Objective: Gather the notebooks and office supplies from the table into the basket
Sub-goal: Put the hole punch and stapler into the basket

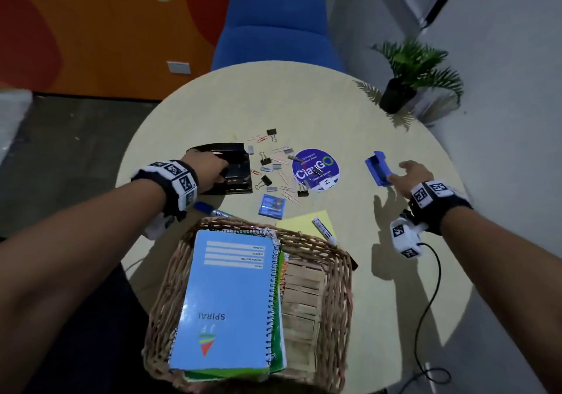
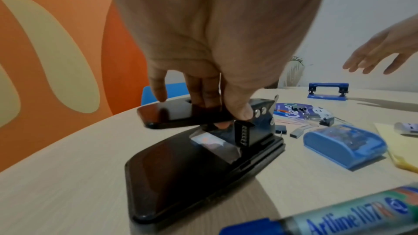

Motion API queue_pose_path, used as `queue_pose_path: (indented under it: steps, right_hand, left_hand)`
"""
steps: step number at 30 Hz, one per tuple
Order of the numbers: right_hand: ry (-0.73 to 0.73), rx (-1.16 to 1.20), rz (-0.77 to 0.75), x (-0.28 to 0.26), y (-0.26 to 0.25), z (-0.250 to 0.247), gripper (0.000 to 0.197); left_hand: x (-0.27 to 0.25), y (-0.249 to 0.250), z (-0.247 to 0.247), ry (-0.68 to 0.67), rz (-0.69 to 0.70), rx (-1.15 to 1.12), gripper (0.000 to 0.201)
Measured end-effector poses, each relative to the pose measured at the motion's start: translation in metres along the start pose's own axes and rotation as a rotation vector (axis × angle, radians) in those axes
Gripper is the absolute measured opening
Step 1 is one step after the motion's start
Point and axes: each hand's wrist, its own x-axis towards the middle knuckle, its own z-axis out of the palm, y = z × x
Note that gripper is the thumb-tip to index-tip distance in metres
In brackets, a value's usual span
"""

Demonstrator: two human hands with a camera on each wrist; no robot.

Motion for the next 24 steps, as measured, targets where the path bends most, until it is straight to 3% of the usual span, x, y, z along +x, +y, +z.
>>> queue_pose_path:
  steps: [4,8,11,14,19,22,24]
  right_hand:
    - [-0.007,-0.050,-0.032,0.028,0.005,0.005,0.063]
    - [-0.093,-0.063,-0.075,0.048,0.006,0.012,0.053]
    - [-0.136,-0.111,-0.173,0.052,0.009,0.022,0.032]
    - [-0.117,-0.090,-0.187,0.053,0.017,0.027,0.026]
    - [-0.101,0.129,-0.101,0.039,0.025,0.008,0.031]
    - [-0.192,0.354,-0.068,0.029,0.042,-0.006,0.022]
    - [-0.244,0.500,-0.054,0.009,0.050,-0.021,0.017]
  left_hand:
    - [-0.017,0.003,-0.013,0.039,-0.050,0.051,0.033]
    - [-0.071,0.017,-0.042,0.098,-0.080,0.100,0.035]
    - [-0.117,0.034,-0.062,0.283,-0.023,0.063,0.030]
    - [-0.155,0.065,-0.070,0.440,0.108,0.032,0.030]
    - [-0.184,0.124,-0.071,0.261,0.114,-0.160,0.043]
    - [-0.196,0.154,-0.071,0.174,-0.018,-0.578,0.045]
    - [-0.200,0.173,-0.075,0.099,-0.133,-0.888,0.033]
